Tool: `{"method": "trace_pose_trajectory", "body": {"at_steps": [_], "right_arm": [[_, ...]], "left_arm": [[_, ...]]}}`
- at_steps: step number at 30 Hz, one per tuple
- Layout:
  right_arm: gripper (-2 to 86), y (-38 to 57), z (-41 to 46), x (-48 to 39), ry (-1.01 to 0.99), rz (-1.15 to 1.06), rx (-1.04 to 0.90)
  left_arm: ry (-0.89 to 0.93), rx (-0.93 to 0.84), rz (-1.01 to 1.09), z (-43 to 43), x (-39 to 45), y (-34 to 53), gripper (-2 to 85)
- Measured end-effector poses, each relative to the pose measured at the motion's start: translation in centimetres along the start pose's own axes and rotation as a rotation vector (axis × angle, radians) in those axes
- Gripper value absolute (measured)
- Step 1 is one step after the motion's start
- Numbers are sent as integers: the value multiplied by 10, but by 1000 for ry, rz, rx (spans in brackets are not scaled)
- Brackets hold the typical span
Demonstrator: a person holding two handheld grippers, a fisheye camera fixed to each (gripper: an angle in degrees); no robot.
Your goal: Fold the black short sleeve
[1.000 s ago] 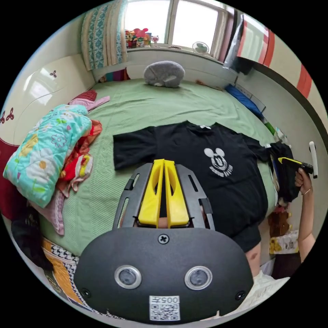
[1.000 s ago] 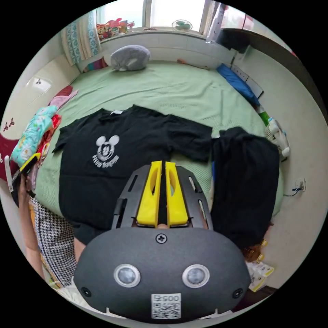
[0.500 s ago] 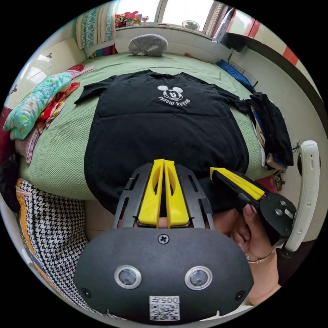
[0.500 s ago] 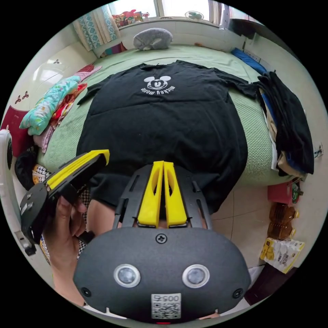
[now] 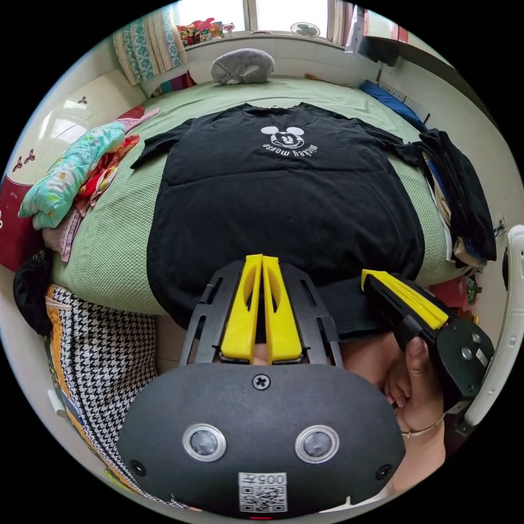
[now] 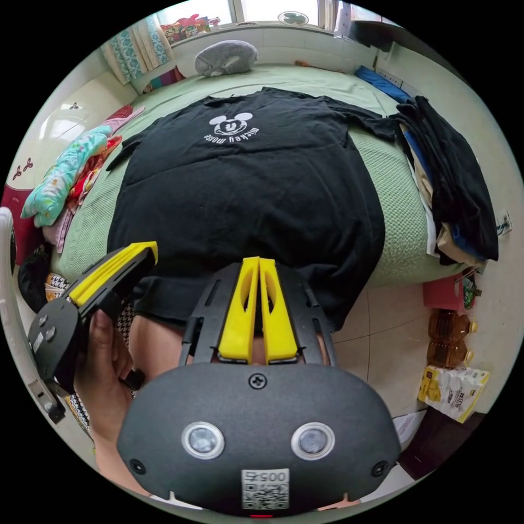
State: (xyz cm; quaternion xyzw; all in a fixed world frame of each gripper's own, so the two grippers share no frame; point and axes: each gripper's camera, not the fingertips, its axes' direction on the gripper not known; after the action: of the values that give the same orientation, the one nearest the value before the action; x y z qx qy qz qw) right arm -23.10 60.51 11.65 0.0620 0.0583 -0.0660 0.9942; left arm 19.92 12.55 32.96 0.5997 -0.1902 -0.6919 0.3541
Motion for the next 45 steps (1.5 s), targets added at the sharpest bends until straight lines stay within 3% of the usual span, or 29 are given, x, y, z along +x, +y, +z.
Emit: {"method": "trace_pose_trajectory", "body": {"at_steps": [45], "right_arm": [[-14,21,27,-43,21,-19,-5]], "left_arm": [[80,-24,-38,6,-14,13,-7]]}}
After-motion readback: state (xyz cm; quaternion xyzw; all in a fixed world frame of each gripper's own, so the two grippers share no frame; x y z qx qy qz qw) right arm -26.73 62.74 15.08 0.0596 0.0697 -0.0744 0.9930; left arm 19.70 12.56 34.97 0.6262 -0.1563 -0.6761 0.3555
